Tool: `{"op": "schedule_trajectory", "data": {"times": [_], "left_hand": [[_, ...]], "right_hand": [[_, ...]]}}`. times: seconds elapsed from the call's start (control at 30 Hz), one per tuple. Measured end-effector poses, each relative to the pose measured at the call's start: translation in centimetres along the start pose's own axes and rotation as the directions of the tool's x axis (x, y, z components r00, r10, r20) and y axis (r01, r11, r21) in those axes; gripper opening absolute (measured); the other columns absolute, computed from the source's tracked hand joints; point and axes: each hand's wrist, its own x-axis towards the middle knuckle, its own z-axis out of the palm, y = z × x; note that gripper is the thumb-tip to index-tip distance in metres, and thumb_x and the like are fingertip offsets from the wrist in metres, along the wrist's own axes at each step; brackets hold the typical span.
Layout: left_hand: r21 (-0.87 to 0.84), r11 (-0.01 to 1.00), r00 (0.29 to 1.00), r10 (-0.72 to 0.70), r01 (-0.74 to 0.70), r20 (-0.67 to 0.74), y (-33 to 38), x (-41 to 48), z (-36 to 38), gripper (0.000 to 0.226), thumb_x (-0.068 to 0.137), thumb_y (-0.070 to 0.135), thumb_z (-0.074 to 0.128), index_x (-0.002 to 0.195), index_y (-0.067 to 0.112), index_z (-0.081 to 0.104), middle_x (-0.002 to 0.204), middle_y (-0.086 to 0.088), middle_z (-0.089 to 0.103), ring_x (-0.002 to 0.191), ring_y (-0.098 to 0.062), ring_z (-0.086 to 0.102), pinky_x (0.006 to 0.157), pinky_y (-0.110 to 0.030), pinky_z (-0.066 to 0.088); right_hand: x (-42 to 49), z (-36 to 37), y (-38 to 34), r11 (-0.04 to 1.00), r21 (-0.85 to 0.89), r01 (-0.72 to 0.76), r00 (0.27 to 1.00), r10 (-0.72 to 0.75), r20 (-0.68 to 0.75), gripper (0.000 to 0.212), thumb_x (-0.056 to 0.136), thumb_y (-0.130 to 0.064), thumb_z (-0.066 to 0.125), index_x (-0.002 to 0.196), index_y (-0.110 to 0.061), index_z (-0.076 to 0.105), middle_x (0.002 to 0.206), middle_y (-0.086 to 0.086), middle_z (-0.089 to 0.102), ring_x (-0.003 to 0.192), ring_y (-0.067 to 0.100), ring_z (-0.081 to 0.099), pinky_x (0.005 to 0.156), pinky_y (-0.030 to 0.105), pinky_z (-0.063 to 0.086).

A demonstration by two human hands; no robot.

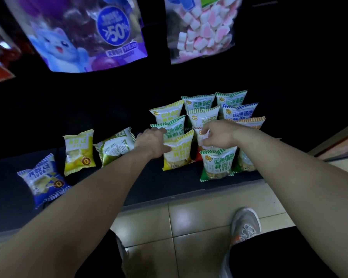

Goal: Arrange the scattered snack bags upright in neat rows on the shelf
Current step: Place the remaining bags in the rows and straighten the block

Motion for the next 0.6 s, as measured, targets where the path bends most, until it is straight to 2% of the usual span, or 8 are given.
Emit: {"op": "schedule_trajectory", "data": {"times": [0.1,0.17,0.33,0.43,0.5,0.6], "left_hand": [[0.018,1.0,1.0,0.001,-0.001,0.01,-2.9,-2.0,-1.3,0.076,0.084,0.059,0.063,0.148,0.029,0.036,0.146,-0.005,0.045,0.13,-0.027,0.044,0.102,-0.044,0.041],[0.021,0.999,0.999,-0.034,0.033,0.024,-5.7,-3.6,-2.0,0.075,0.084,0.059,0.062,0.148,0.03,0.036,0.148,-0.004,0.043,0.131,-0.026,0.044,0.098,-0.039,0.043],[-0.036,0.986,0.986,-0.163,0.165,0.04,-14.0,-8.0,-2.7,0.071,0.081,0.057,0.067,0.143,0.03,0.044,0.145,-0.002,0.046,0.126,-0.025,0.049,0.096,-0.039,0.045],[-0.086,0.971,0.972,-0.216,0.223,0.089,-18.9,-10.0,-2.8,0.074,0.081,0.056,0.069,0.144,0.028,0.043,0.143,-0.005,0.048,0.124,-0.026,0.051,0.096,-0.039,0.046],[-0.15,0.954,0.962,-0.241,0.259,0.126,-21.7,-10.8,-3.0,0.073,0.081,0.053,0.071,0.143,0.027,0.044,0.14,-0.007,0.051,0.121,-0.026,0.053,0.096,-0.036,0.046],[-0.272,0.912,0.949,-0.275,0.308,0.152,-25.2,-11.4,-3.3,0.069,0.08,0.05,0.073,0.14,0.029,0.047,0.137,-0.005,0.055,0.118,-0.024,0.056,0.095,-0.033,0.046]], "right_hand": [[0.5,0.8,-2.4,0.998,-0.013,0.065,0.992,-0.066,-0.108,0.049,0.098,-0.041,0.058,0.142,-0.02,0.048,0.132,0.007,0.059,0.108,0.027,0.06,0.087,0.039,0.049],[1.0,1.4,-4.5,0.995,-0.031,0.1,0.984,-0.103,-0.146,0.046,0.098,-0.039,0.058,0.14,-0.021,0.05,0.122,0.006,0.061,0.097,0.025,0.062,0.085,0.044,0.052],[3.4,3.2,-11.1,0.965,-0.136,0.225,0.966,-0.239,-0.098,0.042,0.096,-0.04,0.057,0.134,-0.023,0.055,0.128,0.005,0.057,0.107,0.025,0.058,0.087,0.042,0.052],[5.2,5.2,-15.0,0.925,-0.252,0.284,0.955,-0.297,-0.013,0.043,0.095,-0.041,0.056,0.135,-0.023,0.053,0.13,0.003,0.052,0.113,0.024,0.054,0.09,0.041,0.05],[6.6,6.7,-17.2,0.892,-0.323,0.317,0.947,-0.317,0.055,0.044,0.096,-0.041,0.055,0.137,-0.023,0.051,0.132,0.003,0.049,0.116,0.024,0.052,0.09,0.041,0.049],[9.7,9.3,-19.7,0.877,-0.338,0.342,0.94,-0.325,0.107,0.047,0.097,-0.04,0.054,0.14,-0.022,0.049,0.134,0.003,0.047,0.118,0.024,0.052,0.089,0.038,0.048]]}}
